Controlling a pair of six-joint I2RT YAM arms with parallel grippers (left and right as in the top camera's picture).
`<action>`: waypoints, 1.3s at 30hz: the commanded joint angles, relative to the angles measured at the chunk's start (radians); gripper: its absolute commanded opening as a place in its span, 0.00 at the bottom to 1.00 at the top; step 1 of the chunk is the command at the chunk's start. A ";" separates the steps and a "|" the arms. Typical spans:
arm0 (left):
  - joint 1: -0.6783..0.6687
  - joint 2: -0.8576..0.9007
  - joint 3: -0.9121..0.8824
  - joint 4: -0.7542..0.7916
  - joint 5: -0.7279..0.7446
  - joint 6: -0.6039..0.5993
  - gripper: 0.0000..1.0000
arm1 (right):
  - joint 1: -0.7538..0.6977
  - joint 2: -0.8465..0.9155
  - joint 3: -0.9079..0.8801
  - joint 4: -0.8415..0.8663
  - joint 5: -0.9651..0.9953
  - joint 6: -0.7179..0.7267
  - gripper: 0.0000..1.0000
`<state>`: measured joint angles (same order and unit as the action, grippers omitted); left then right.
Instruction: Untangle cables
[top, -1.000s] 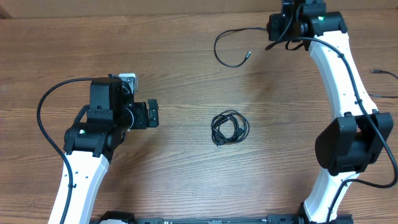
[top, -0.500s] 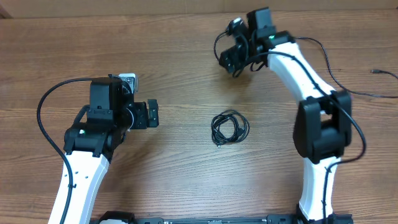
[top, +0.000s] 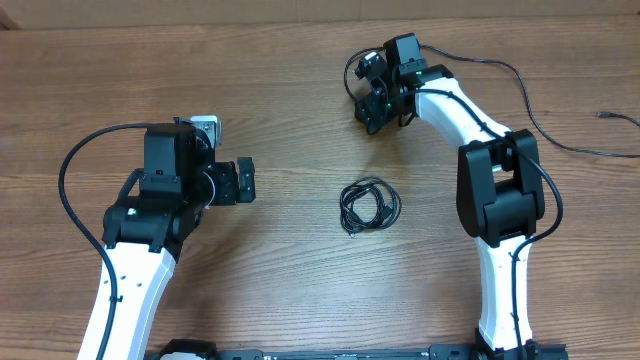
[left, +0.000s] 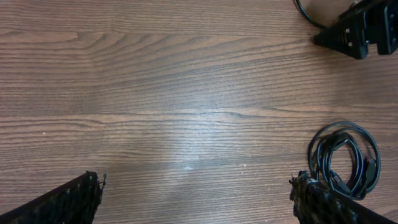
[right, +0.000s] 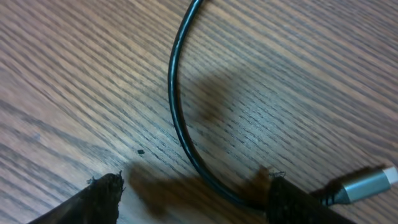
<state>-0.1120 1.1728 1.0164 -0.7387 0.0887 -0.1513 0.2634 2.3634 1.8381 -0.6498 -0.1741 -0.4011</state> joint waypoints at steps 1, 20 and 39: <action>-0.006 0.001 0.018 0.006 -0.011 -0.006 0.99 | 0.004 0.035 -0.007 0.002 0.009 -0.024 0.54; -0.006 0.001 0.018 0.021 -0.011 -0.006 0.99 | -0.059 -0.100 0.056 -0.193 0.316 0.285 0.04; -0.006 0.001 0.018 0.018 -0.011 -0.006 1.00 | -0.445 -0.350 0.029 -0.229 0.173 0.333 0.46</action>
<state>-0.1120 1.1728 1.0164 -0.7208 0.0887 -0.1513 -0.1638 2.0052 1.8801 -0.8787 0.0498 -0.0750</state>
